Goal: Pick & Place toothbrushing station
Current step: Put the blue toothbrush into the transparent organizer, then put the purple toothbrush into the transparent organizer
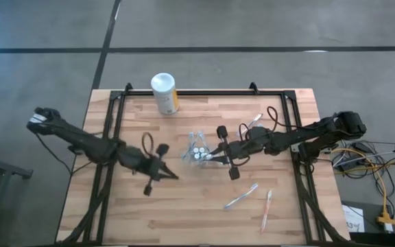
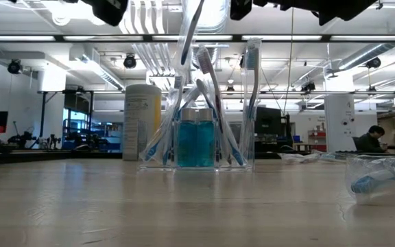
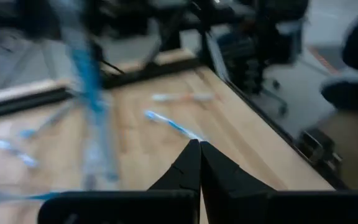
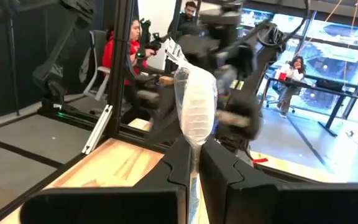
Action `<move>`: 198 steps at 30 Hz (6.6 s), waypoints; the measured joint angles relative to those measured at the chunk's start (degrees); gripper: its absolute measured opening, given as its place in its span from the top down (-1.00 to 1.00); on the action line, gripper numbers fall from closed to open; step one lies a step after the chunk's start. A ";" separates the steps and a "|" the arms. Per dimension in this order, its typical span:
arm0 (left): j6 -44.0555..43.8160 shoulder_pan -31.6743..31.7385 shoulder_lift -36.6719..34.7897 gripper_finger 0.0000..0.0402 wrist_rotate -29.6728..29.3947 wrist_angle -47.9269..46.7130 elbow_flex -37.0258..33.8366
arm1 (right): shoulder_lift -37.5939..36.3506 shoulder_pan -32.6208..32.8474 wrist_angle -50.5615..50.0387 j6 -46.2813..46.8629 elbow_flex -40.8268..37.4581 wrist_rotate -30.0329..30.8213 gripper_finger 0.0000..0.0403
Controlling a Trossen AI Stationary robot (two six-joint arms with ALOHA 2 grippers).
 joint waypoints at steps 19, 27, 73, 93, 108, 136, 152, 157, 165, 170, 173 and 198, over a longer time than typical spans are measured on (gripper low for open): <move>-3.60 2.15 -21.51 0.97 -9.61 19.51 -26.81 | -0.09 -3.06 -3.19 0.96 0.00 0.02 0.94; -6.04 2.12 -21.53 0.96 -10.04 20.03 -29.36 | 0.82 -3.75 -2.79 0.91 0.00 -3.15 0.94; -8.98 2.06 -20.15 0.95 -10.68 21.61 -29.49 | 13.64 -5.87 -6.51 7.26 11.87 12.98 0.94; -9.92 2.06 -20.20 0.95 -12.60 22.11 -29.47 | 23.08 -5.42 -1.55 15.90 8.83 17.05 0.94; -15.01 2.08 -20.28 0.95 -13.35 22.60 -29.44 | 21.98 -4.84 -9.08 19.41 8.76 12.04 0.24; -15.46 2.15 -20.81 0.95 -14.39 23.75 -29.42 | -11.87 -3.30 -29.15 9.15 7.74 13.78 -0.06; -18.23 -1.26 3.06 0.97 -13.38 27.13 -23.60 | -37.02 -3.58 -20.15 5.06 -21.57 16.15 0.94; -12.41 0.08 11.31 0.97 -14.21 27.58 -17.51 | -37.29 -3.17 -4.51 6.66 -32.04 18.48 0.96; -8.36 11.93 10.44 0.97 -15.60 20.02 -12.79 | -37.11 -3.19 1.42 7.30 -37.31 18.67 0.96; -9.65 19.62 9.71 0.97 -7.74 19.96 -12.06 | -36.88 -3.19 1.31 7.05 -36.52 18.29 0.96; -10.31 21.88 10.63 0.97 -7.08 19.05 -11.87 | -36.85 -3.19 1.16 6.63 -36.37 18.23 0.96; -12.35 4.04 -10.71 0.99 -12.14 8.37 -12.56 | -36.87 -3.17 -2.39 8.15 -36.11 17.84 0.96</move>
